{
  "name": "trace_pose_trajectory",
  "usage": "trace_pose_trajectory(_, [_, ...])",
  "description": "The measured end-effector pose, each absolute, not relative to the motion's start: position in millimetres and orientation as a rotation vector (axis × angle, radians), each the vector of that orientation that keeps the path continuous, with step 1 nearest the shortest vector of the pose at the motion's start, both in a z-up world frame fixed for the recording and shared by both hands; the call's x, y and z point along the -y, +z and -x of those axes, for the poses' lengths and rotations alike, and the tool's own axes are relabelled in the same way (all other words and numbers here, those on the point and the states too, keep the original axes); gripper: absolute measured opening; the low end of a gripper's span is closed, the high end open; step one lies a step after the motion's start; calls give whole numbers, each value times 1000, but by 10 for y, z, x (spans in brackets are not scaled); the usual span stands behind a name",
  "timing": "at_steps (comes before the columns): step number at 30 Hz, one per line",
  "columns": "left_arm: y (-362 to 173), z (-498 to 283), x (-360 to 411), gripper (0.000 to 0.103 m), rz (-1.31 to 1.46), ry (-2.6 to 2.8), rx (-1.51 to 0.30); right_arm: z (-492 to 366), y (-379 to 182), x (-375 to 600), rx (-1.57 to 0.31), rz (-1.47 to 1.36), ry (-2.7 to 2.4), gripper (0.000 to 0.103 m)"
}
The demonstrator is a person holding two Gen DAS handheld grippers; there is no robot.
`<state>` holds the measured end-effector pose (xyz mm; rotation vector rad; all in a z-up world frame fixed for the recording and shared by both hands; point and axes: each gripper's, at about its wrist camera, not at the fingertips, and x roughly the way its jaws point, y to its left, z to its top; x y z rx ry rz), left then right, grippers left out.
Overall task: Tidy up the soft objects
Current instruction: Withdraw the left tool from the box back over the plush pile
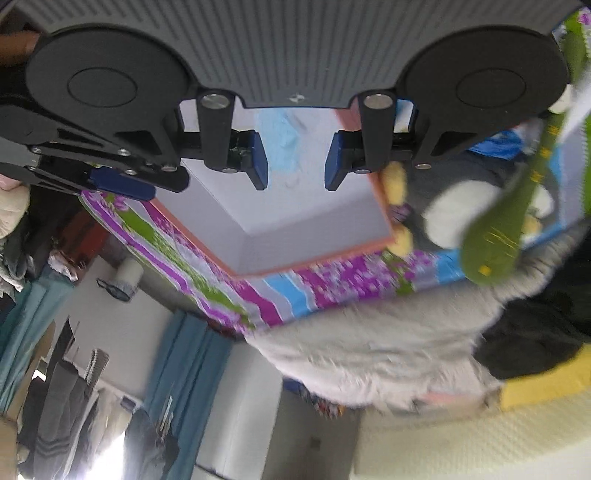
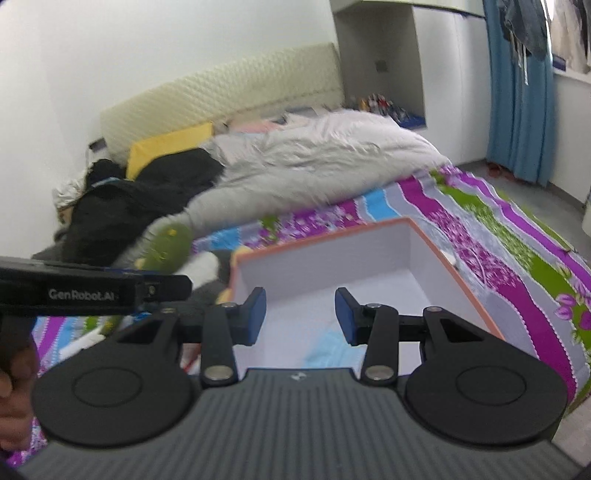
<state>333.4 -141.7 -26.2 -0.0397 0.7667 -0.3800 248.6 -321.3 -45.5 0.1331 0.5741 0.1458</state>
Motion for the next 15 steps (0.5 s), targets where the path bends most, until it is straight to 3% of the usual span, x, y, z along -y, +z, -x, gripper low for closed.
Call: trace_pose_trajectory(15, [62, -2256, 497, 39, 70, -292, -606, -1874, -280, 2722, -488, -102, 258, 44])
